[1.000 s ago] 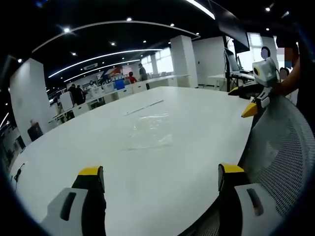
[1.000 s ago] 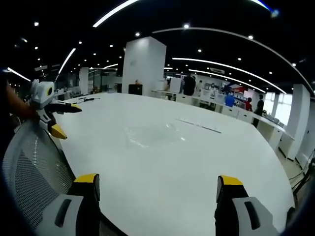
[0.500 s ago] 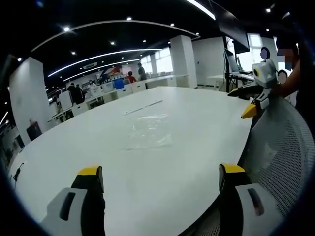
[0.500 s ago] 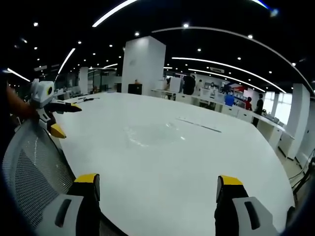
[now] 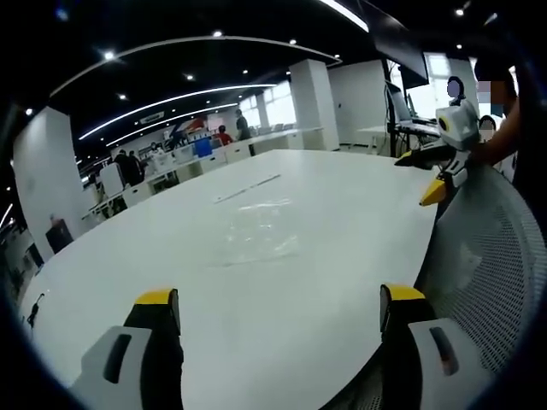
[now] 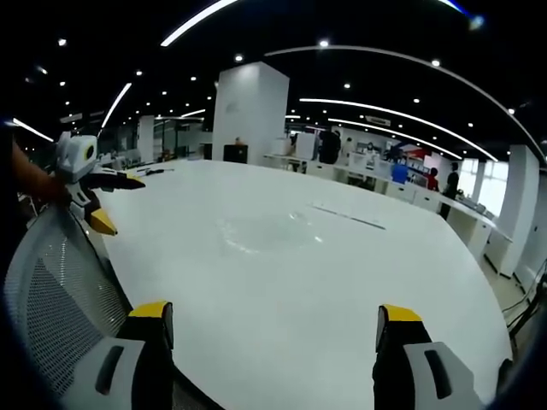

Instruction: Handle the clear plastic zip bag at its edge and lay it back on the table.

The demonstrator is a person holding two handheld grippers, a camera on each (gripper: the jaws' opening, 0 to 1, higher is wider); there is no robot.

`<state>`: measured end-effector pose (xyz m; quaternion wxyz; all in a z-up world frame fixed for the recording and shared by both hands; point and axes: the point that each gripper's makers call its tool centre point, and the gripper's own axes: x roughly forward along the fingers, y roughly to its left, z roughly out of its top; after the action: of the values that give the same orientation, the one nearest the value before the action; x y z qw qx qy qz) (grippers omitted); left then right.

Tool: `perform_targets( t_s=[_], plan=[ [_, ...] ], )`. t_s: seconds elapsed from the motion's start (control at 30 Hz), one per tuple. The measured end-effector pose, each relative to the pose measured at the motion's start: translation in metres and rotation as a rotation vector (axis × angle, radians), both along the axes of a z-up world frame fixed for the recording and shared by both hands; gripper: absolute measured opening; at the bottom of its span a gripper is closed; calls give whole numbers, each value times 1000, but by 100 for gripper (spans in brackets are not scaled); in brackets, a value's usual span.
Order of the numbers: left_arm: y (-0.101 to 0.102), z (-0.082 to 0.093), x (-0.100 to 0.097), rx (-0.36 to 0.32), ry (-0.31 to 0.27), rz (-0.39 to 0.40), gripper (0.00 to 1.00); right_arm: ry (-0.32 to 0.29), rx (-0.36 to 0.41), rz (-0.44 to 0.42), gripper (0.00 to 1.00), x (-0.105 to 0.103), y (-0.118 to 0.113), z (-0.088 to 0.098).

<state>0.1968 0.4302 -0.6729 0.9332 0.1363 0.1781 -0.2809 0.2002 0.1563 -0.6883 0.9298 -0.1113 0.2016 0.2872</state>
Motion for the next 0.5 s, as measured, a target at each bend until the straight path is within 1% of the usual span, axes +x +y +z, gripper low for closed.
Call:
perform_targets(
  t_s=[0.3, 0.4, 0.5],
  plan=[
    [1, 5, 8, 38, -6, -42, 96, -3, 6, -4, 99, 0, -1, 1],
    [4, 8, 13, 61, -8, -57, 95, -2, 5, 0, 99, 0, 0, 1],
    [6, 9, 16, 78, -10, -70, 92, -2, 6, -2, 99, 0, 0, 1]
  ],
)
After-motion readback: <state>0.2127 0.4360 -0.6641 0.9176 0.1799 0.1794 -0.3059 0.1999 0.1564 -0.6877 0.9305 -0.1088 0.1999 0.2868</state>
